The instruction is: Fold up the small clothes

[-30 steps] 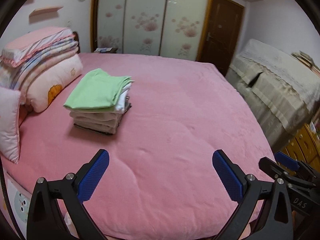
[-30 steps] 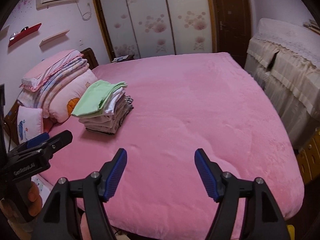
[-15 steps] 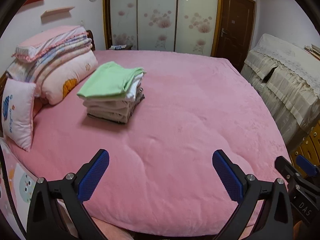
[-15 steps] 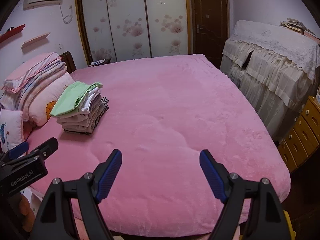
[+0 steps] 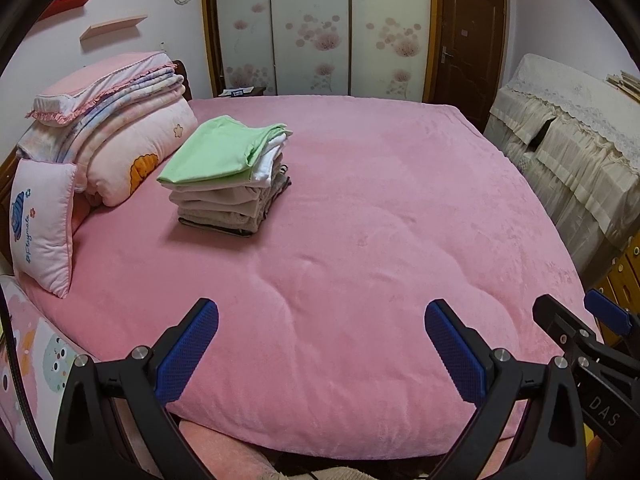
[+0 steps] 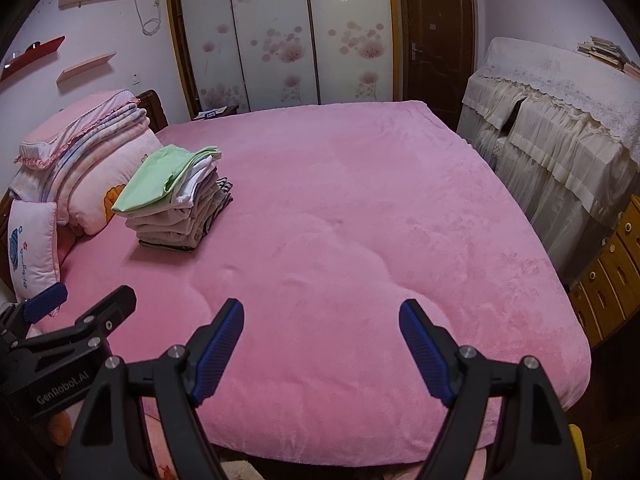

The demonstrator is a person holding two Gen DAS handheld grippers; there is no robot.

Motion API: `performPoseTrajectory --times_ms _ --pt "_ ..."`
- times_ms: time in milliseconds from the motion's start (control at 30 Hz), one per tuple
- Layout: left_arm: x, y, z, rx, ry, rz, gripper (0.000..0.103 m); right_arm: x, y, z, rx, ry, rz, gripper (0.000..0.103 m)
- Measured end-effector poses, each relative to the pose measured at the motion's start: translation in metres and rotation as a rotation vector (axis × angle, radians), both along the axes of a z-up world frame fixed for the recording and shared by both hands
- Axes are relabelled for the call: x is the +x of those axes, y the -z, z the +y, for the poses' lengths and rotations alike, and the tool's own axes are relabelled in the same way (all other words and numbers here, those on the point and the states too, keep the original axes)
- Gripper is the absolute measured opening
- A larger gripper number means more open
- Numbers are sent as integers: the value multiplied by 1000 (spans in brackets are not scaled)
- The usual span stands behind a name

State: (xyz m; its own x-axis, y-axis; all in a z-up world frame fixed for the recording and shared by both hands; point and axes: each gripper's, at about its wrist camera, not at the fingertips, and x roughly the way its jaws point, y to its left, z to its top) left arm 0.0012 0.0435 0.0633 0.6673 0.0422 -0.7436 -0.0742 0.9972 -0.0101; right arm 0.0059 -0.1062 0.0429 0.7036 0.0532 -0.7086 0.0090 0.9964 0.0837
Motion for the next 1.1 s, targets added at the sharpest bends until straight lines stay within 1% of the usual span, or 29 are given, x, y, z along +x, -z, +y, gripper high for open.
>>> performPoseTrajectory --times_ms 267,367,1100 --pt "-5 0 -6 1 24 -2 103 -6 0 -2 -17 -3 -6 81" --pt "-5 2 -7 5 31 10 103 -8 0 -3 -15 -1 -11 81" --pt "-7 8 0 -2 22 35 103 -11 0 -1 -19 -13 -7 81"
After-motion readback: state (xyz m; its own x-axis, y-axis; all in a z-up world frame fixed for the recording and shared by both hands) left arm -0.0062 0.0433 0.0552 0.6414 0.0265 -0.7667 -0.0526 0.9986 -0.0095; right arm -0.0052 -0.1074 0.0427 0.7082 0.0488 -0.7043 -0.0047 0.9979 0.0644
